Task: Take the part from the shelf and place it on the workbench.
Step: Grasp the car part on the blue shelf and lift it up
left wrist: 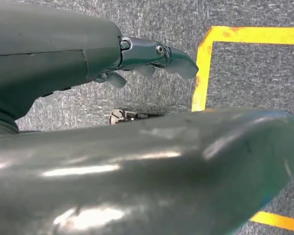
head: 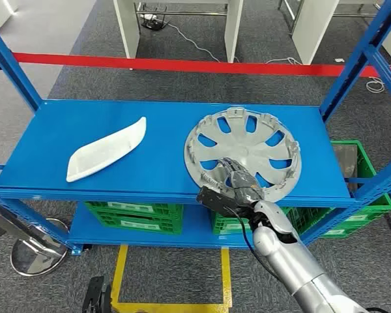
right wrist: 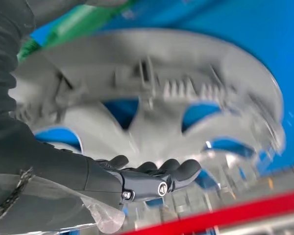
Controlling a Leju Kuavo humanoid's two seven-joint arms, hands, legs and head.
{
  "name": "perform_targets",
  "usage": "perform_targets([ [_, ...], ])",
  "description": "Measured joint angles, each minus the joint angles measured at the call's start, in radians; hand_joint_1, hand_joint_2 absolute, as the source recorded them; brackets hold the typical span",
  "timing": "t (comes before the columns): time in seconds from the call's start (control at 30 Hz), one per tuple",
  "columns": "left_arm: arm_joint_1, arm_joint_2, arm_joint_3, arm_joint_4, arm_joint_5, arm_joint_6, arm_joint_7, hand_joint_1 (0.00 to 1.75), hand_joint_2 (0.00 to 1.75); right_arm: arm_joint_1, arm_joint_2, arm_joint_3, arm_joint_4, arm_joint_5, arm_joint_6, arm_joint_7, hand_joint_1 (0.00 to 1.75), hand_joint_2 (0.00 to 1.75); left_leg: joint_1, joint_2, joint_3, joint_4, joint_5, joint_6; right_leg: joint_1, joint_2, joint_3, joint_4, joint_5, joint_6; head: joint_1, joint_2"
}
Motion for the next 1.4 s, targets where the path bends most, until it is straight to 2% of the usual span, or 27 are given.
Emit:
perform_targets([
  [0.03,0.0,0.0,0.0,0.0,0.001,0.0,0.0,0.0,0.0,-0.001,-0.002,0.002,0.006,-0.007,0.01,0.002,0.0,1.75,0.0,0.0,0.0,0.0,0.0,0.002,0.0,0.0,-0.027,0.055,-0.021,0.002,0.001,0.0],
  [0.07,0.0,0.0,0.0,0.0,0.002,0.0,0.0,0.0,0.0,-0.003,-0.005,0.003,0.011,-0.012,0.017,0.003,0.0,1.75,-0.001,0.0,0.0,0.0,0.0,0.002,0.0,0.0,-0.04,0.081,-0.027,0.003,0.001,0.0],
  [0.1,0.0,0.0,0.0,0.0,0.004,0.0,0.001,0.0,0.0,-0.008,-0.01,0.007,0.021,-0.022,0.033,0.006,0.0,1.75,-0.001,0.0,0.0,0.001,-0.001,0.005,-0.001,0.0,-0.069,0.14,-0.044,0.006,0.002,0.0],
  [0.13,0.001,0.0,0.0,0.0,0.006,0.0,0.002,0.0,0.0,-0.013,-0.012,0.009,0.027,-0.026,0.039,0.009,0.0,1.75,-0.001,0.0,0.002,0.001,-0.001,0.004,-0.001,0.0,-0.059,0.119,-0.022,0.005,0.002,0.0],
  [0.2,0.0,-0.001,0.0,0.0,0.011,0.0,0.003,0.0,0.0,-0.029,-0.017,0.014,0.042,-0.022,0.043,0.023,0.0,1.75,-0.001,0.0,0.005,0.002,-0.003,0.001,-0.001,-0.001,0.005,-0.009,0.044,0.001,0.002,0.0],
  [0.27,-0.002,-0.001,0.001,0.0,0.017,-0.001,0.003,0.0,0.0,-0.048,-0.02,0.02,0.061,-0.008,0.042,0.043,0.0,1.75,-0.005,-0.001,0.004,0.007,-0.006,-0.007,0.0,-0.001,0.066,-0.12,0.075,-0.006,0.001,0.0],
  [0.3,-0.002,-0.002,0.001,0.0,0.018,-0.001,0.004,0.0,0.0,-0.057,-0.022,0.023,0.072,-0.002,0.042,0.052,0.0,1.75,-0.006,-0.001,0.003,0.008,-0.005,-0.012,0.001,-0.001,0.078,-0.139,0.075,-0.01,0.001,0.0],
  [0.37,-0.001,-0.001,0.001,0.0,0.02,-0.001,0.004,0.0,0.0,-0.073,-0.026,0.027,0.091,0.007,0.043,0.066,0.0,1.75,-0.006,-0.002,0.002,0.006,-0.003,-0.023,0.003,0.0,0.082,-0.143,0.076,-0.02,0.0,0.0],
  [0.43,-0.001,-0.001,0.001,0.0,0.02,-0.001,0.004,0.0,0.0,-0.085,-0.028,0.031,0.104,0.011,0.045,0.072,0.0,1.75,-0.004,-0.001,-0.003,0.023,-0.018,-0.033,0.0,-0.001,0.086,-0.15,0.082,-0.031,-0.002,0.0],
  [0.47,-0.002,-0.001,0.001,0.0,0.02,-0.001,0.004,0.0,0.0,-0.09,-0.029,0.032,0.11,0.011,0.046,0.075,0.0,1.75,-0.002,-0.001,-0.016,0.056,-0.04,-0.039,-0.003,-0.003,0.088,-0.154,0.084,-0.036,-0.004,0.0],
  [0.57,0.001,0.0,0.001,0.0,0.021,-0.001,0.004,0.0,0.0,-0.098,-0.03,0.037,0.132,0.012,0.048,0.085,0.0,1.75,0.003,0.0,-0.094,0.239,-0.128,-0.051,-0.004,-0.005,0.089,-0.155,0.085,-0.042,-0.007,0.0],
  [0.6,0.003,0.0,0.001,0.0,0.022,-0.001,0.005,0.0,0.0,-0.1,-0.03,0.038,0.14,0.013,0.048,0.089,0.0,1.75,0.004,0.0,-0.109,0.277,-0.136,-0.053,-0.004,-0.005,0.089,-0.155,0.086,-0.042,-0.008,0.0],
  [0.63,0.004,0.001,0.001,0.0,0.022,0.0,0.005,0.0,0.0,-0.103,-0.03,0.039,0.148,0.013,0.048,0.093,0.38,1.75,0.005,0.0,-0.107,0.276,-0.125,-0.055,-0.004,-0.005,0.09,-0.155,0.086,-0.041,-0.008,0.0],
  [0.67,0.004,0.002,0.001,0.0,0.022,0.0,0.005,0.0,0.0,-0.106,-0.03,0.04,0.155,0.013,0.047,0.095,0.82,1.75,0.007,0.0,-0.089,0.24,-0.098,-0.055,-0.005,-0.005,0.091,-0.155,0.086,-0.04,-0.008,0.0],
  [0.73,0.003,0.004,0.001,0.0,0.023,0.0,0.005,0.0,0.0,-0.113,-0.03,0.041,0.167,0.014,0.048,0.099,1.68,1.75,0.009,0.0,-0.023,0.108,-0.036,-0.055,-0.003,-0.004,0.092,-0.153,0.085,-0.033,-0.008,0.0],
  [0.8,0.003,0.004,0.001,0.0,0.023,0.001,0.005,0.0,0.0,-0.121,-0.031,0.041,0.177,0.015,0.049,0.101,1.75,1.75,0.009,-0.001,0.017,0.022,-0.015,-0.047,0.002,-0.003,0.089,-0.151,0.085,-0.022,-0.007,0.0],
  [0.9,0.004,0.004,0.001,0.0,0.023,0.004,0.005,0.0,0.0,-0.129,-0.035,0.041,0.19,0.019,0.055,0.102,1.75,1.75,0.006,0.001,0.02,0.007,-0.015,-0.025,0.001,-0.001,0.085,-0.153,0.089,-0.004,-0.006,0.0],
  [0.93,0.003,0.004,0.001,0.0,0.023,0.004,0.005,0.0,0.0,-0.13,-0.037,0.041,0.194,0.02,0.058,0.102,1.75,1.75,0.007,0.002,0.02,0.005,-0.012,-0.017,0.0,-0.001,0.078,-0.143,0.08,0.001,-0.005,0.0],
  [1.0,0.001,0.004,0.002,0.0,0.023,0.005,0.005,0.0,0.0,-0.13,-0.042,0.042,0.202,0.021,0.061,0.101,1.75,1.75,0.008,0.007,0.018,0.002,-0.007,-0.004,-0.001,-0.001,0.037,-0.062,0.03,0.008,0.0,0.0],
  [1.07,0.001,0.004,0.002,0.0,0.022,0.006,0.005,0.0,0.0,-0.13,-0.045,0.043,0.21,0.022,0.063,0.099,1.75,1.75,0.004,0.011,0.012,0.002,-0.005,0.004,-0.001,-0.001,-0.026,0.074,-0.035,0.01,0.003,0.0],
  [1.1,0.002,0.004,0.002,0.0,0.022,0.006,0.005,0.0,0.0,-0.131,-0.046,0.044,0.214,0.023,0.065,0.098,1.75,1.75,0.002,0.012,0.01,0.002,-0.003,0.006,-0.001,-0.001,-0.048,0.122,-0.051,0.01,0.003,0.0],
  [1.13,0.002,0.004,0.002,0.0,0.022,0.006,0.005,0.0,0.0,-0.132,-0.046,0.045,0.217,0.023,0.068,0.097,1.75,1.75,0.001,0.013,0.008,0.002,-0.002,0.007,-0.001,-0.001,-0.051,0.135,-0.048,0.009,0.003,0.0],
  [1.17,0.002,0.004,0.002,0.0,0.022,0.006,0.005,0.0,0.0,-0.135,-0.047,0.046,0.22,0.023,0.071,0.095,1.75,1.75,-0.001,0.013,0.008,0.002,-0.001,0.007,0.0,-0.001,-0.035,0.111,-0.029,0.005,0.003,0.0],
  [1.23,0.002,0.003,0.002,0.0,0.022,0.007,0.005,0.0,0.0,-0.145,-0.048,0.048,0.226,0.021,0.078,0.092,1.75,1.75,-0.003,0.012,0.009,0.003,0.0,0.005,0.001,-0.001,0.043,-0.023,0.028,-0.007,0.003,0.0],
  [1.3,0.0,0.002,0.002,0.0,0.022,0.011,0.005,0.0,0.0,-0.155,-0.048,0.051,0.231,0.018,0.086,0.085,1.75,1.75,-0.006,0.012,0.007,0.005,0.002,-0.003,0.005,-0.003,0.106,-0.132,0.055,-0.015,0.002,0.0],
  [1.33,0.0,0.001,0.002,0.0,0.022,0.014,0.005,0.0,0.0,-0.158,-0.048,0.054,0.233,0.017,0.088,0.081,1.75,1.75,-0.006,0.012,0.006,0.006,0.004,-0.008,0.007,-0.004,0.117,-0.152,0.056,-0.018,0.001,0.0],
  [1.4,-0.001,0.001,0.001,0.0,0.022,0.017,0.005,0.0,0.0,-0.162,-0.048,0.059,0.236,0.015,0.089,0.075,1.75,1.75,-0.004,0.011,0.004,0.005,0.007,-0.02,0.008,-0.004,0.121,-0.16,0.062,-0.024,0.002,0.0],
])
